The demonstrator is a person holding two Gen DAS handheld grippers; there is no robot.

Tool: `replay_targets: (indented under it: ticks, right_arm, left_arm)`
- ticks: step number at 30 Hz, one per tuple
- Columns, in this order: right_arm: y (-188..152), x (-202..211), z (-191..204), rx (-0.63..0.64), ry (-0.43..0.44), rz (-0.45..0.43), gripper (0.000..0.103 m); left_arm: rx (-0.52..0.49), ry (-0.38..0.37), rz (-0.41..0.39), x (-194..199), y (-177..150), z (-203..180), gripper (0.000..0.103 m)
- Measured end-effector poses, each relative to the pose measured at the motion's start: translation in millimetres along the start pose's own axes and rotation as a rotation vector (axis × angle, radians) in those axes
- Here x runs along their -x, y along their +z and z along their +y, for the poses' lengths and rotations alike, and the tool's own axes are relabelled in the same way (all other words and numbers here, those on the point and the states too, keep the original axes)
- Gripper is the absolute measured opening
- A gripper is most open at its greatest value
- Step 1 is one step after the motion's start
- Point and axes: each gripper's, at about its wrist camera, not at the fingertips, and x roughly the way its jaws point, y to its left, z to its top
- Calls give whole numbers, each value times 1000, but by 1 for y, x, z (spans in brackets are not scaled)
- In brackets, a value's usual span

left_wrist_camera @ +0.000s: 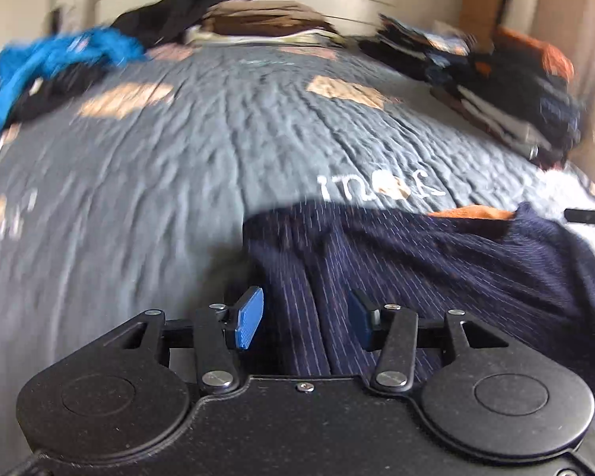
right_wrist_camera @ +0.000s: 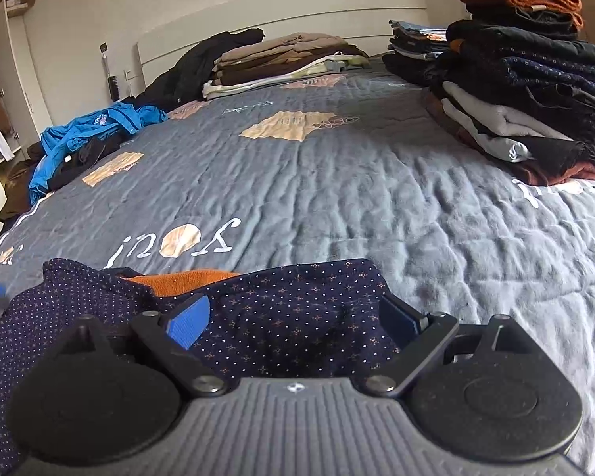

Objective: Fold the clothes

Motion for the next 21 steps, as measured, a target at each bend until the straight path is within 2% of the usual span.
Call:
replay_targets:
  ticks: [2, 5, 7, 13, 15, 16, 17, 19, 21]
  right_arm:
    - [-1, 2, 0, 6, 7, 3, 92]
    - [-4, 7, -1, 16, 17, 8, 92]
    - [-8, 12, -4, 24, 17, 13, 92]
    - [-19, 38, -12, 42, 41, 31, 92]
    - [-25, 52, -15, 40, 55, 36, 92]
    - [-29, 59, -16, 38, 50, 37, 92]
    - [-32, 65, -17, 35, 40, 38, 92]
    - [-38, 76, -19, 28, 19, 38, 92]
    - [-41, 84, -20, 10, 14, 36, 92]
  left_arm:
    - [17, -56, 16, 18, -20, -1, 47]
    - [-31, -117, 45, 38, -44, -11, 47]
    - [-38, -113, 58, 41, -56, -16, 48]
    - [-27, -40, 80, 35, -74, -15, 54]
    - [-44, -53, 71, 36, -77, -18, 53]
    - [-50, -54, 53, 38, -77, -19, 46]
    - [-52, -65, 41, 40, -79, -20, 29]
    - [-45, -90, 49, 42, -79, -19, 13]
    - [-32, -124, 61, 45, -81, -16, 8]
